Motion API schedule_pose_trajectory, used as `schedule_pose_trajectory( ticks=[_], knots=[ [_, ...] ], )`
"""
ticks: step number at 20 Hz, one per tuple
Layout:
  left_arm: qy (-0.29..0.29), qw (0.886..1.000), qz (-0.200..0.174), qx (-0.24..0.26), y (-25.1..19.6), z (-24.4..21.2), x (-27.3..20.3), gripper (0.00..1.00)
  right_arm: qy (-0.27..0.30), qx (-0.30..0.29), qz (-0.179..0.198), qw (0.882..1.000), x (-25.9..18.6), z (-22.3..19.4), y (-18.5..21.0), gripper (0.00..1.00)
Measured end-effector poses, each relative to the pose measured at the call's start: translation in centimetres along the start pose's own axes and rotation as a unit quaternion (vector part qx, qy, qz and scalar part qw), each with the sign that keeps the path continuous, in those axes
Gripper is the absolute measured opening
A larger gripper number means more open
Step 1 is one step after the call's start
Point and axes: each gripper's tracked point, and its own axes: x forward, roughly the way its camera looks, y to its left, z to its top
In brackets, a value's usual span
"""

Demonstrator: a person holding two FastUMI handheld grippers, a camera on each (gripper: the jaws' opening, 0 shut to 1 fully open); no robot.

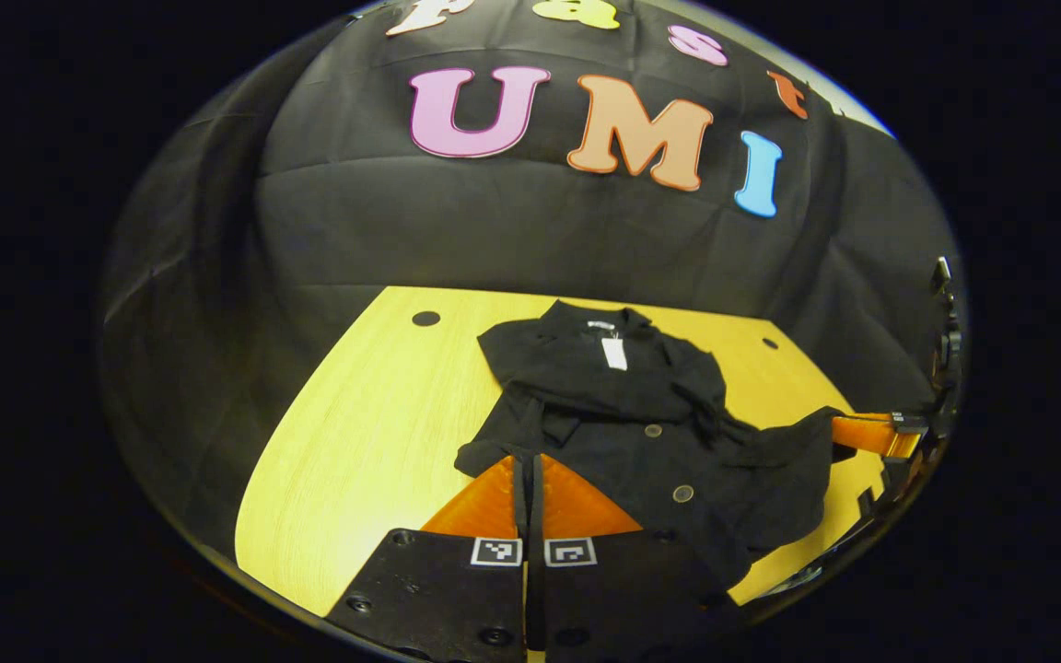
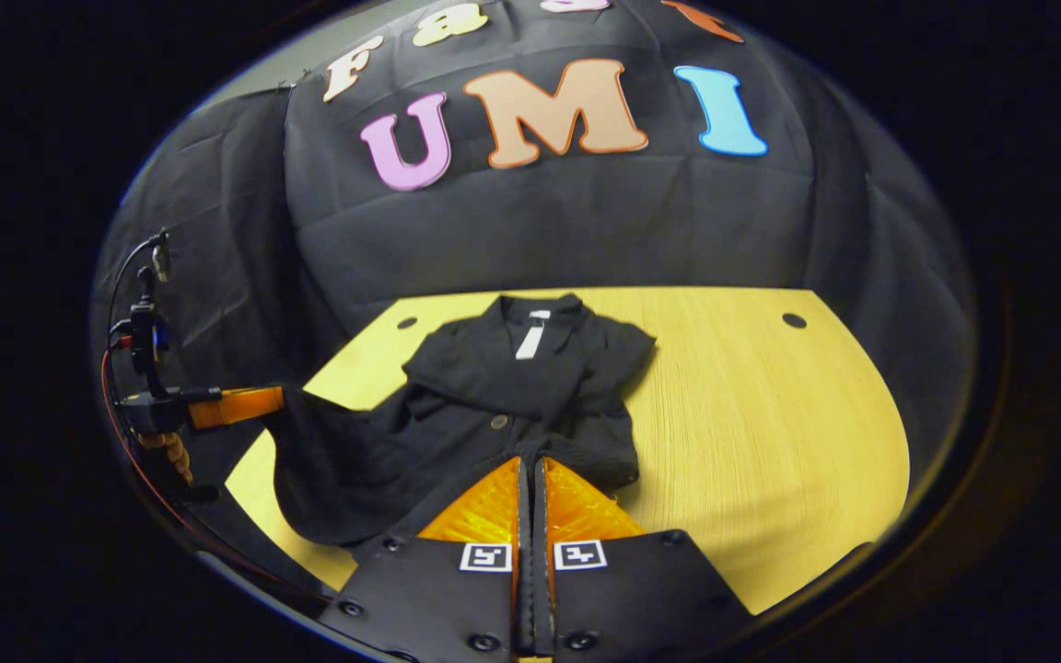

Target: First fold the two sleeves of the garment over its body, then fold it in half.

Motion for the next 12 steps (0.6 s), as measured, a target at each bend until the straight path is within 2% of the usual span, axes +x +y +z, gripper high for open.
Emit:
schedule_pose_trajectory(
  ticks=[2,3,5,10,12],
  knots=[
    [-0.030,0.999,0.003,0.011,0.5,2.6,0.7,0.00,-0.034,0.004,-0.004,0.999,-0.1,2.5,0.0,0.02],
    [-0.039,0.999,0.001,0.014,0.5,3.8,1.1,0.00,-0.046,0.007,-0.006,0.999,-0.1,3.8,-0.1,0.05],
    [-0.060,0.998,-0.002,0.014,0.5,6.2,1.8,0.00,-0.076,0.011,-0.012,0.997,0.1,6.2,-0.5,0.02],
    [-0.099,0.995,-0.003,0.022,1.2,10.4,3.8,0.00,-0.112,0.016,-0.024,0.993,0.8,9.8,0.3,0.02],
    [-0.106,0.994,-0.003,0.021,1.5,11.4,4.8,0.00,-0.121,0.017,-0.025,0.992,1.3,10.8,0.4,0.05]
  ],
)
